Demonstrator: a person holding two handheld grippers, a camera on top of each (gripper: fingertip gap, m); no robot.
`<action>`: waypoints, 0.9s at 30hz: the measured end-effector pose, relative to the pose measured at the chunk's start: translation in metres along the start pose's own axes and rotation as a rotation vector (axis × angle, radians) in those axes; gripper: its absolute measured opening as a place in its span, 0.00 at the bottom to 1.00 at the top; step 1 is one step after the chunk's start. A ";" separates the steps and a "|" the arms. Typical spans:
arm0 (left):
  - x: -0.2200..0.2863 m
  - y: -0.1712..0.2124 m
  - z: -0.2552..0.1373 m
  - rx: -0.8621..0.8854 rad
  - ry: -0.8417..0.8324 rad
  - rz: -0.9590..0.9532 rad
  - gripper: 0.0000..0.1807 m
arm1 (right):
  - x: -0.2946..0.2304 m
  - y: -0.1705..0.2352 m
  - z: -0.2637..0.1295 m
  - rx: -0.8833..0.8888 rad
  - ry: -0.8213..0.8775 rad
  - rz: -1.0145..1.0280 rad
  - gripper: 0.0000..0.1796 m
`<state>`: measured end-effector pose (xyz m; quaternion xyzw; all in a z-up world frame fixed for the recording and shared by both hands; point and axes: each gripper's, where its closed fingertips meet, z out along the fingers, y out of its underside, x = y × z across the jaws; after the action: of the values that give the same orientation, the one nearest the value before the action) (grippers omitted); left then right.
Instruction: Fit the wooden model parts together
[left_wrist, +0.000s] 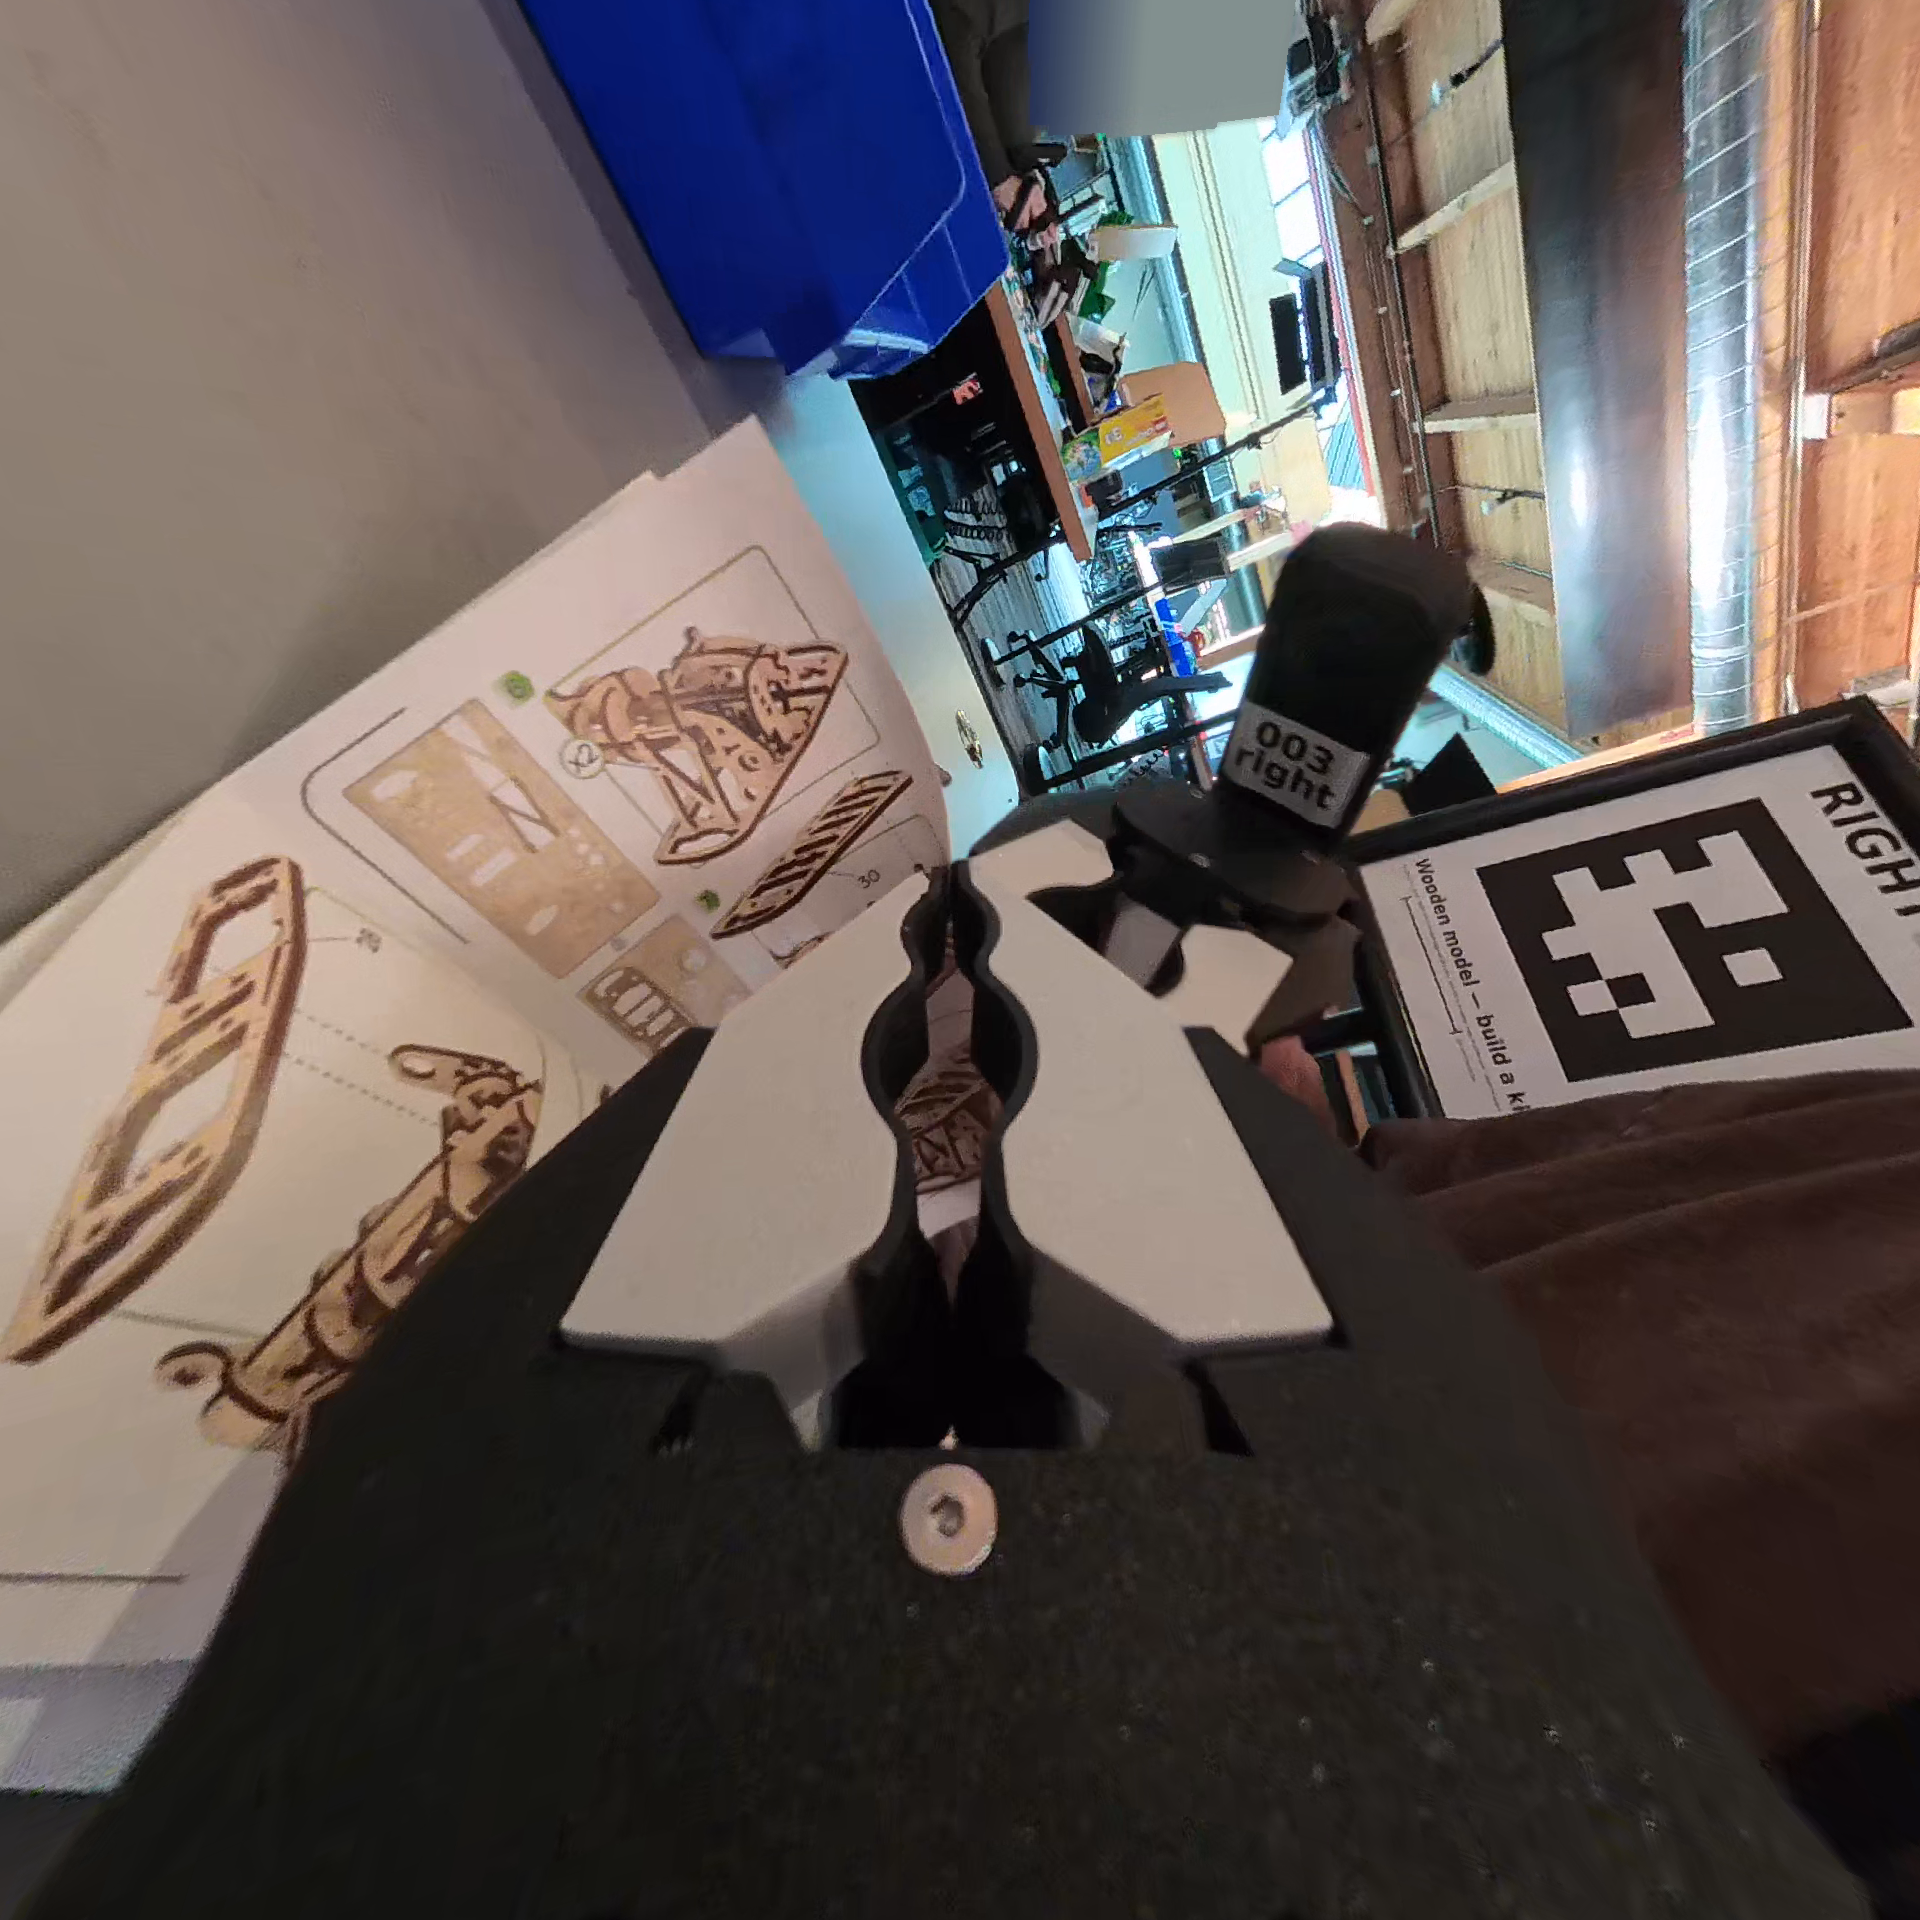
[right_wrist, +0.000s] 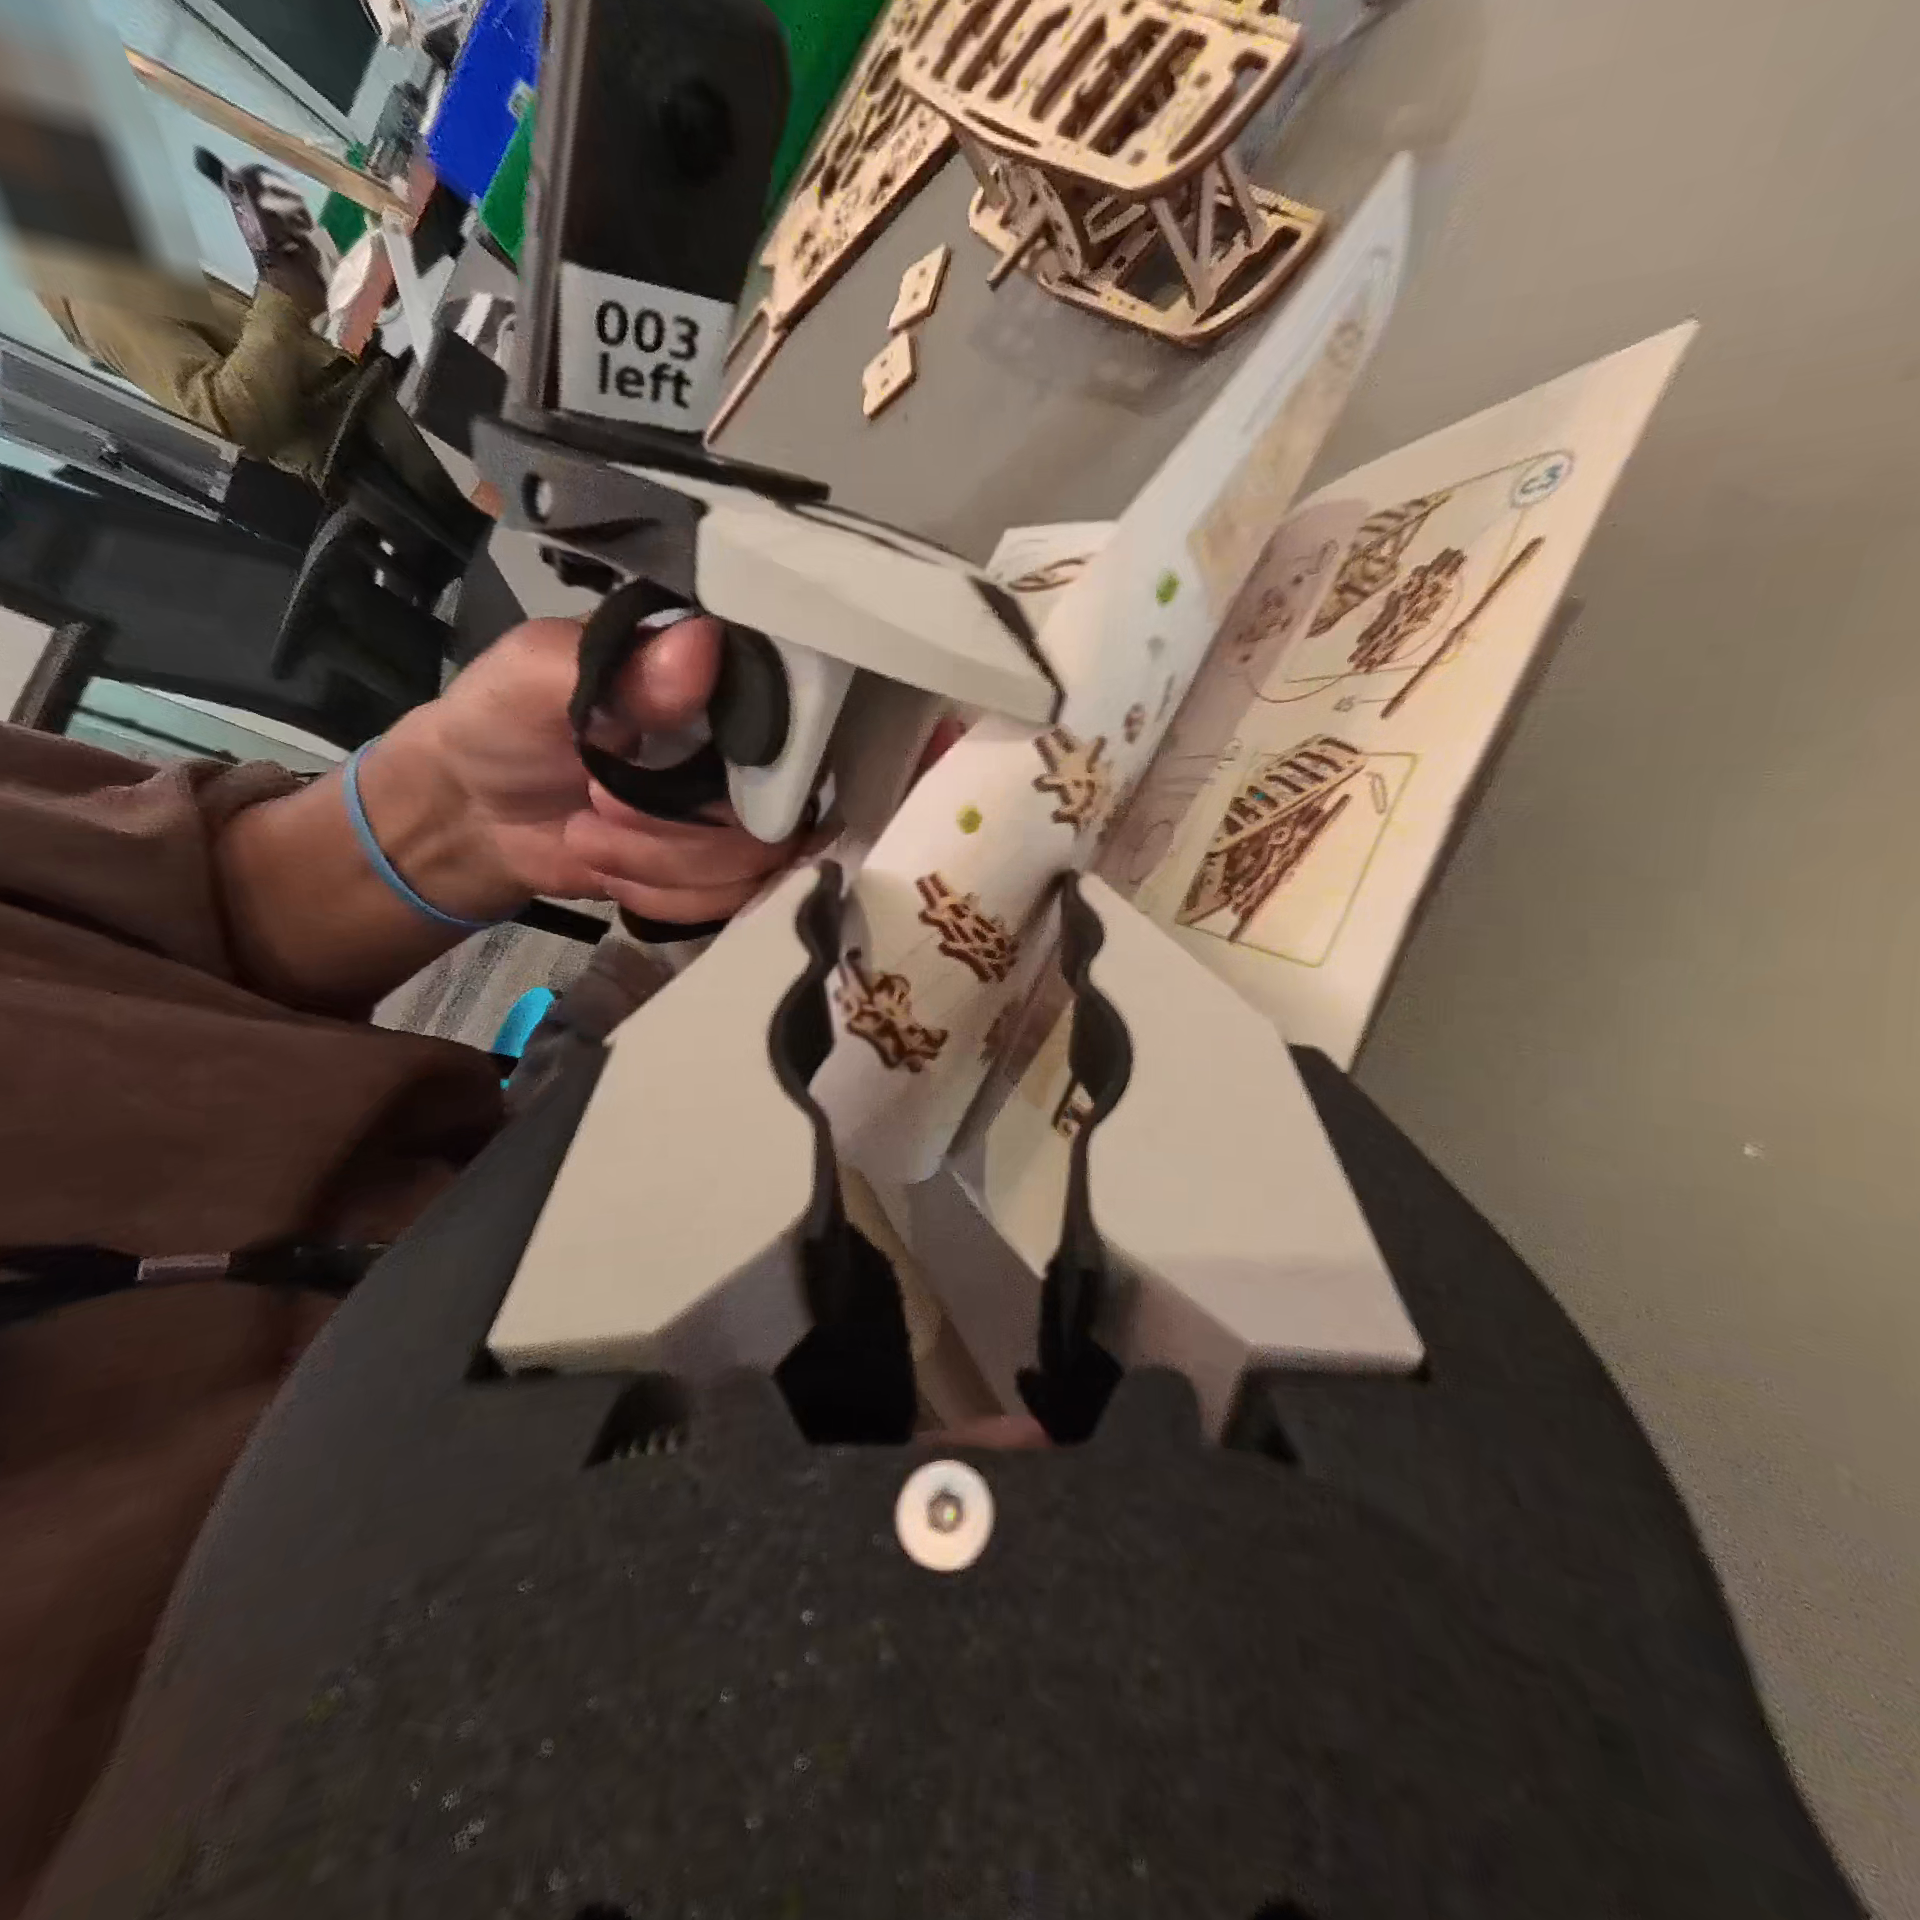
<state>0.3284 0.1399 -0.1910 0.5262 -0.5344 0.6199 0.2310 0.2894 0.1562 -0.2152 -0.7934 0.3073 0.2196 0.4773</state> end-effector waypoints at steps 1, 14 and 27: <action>0.000 0.000 -0.001 0.003 0.000 0.012 0.00 | 0.003 0.000 -0.001 0.000 0.003 -0.002 0.20; 0.017 0.016 -0.005 -0.089 0.171 0.064 0.01 | -0.004 -0.006 -0.013 0.085 -0.250 0.181 0.10; 0.023 0.013 -0.008 -0.066 0.243 0.017 0.00 | -0.005 -0.011 -0.017 0.121 -0.367 0.283 0.11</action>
<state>0.3060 0.1366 -0.1747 0.4346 -0.5268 0.6632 0.3061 0.2938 0.1464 -0.1976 -0.6590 0.3363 0.4061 0.5364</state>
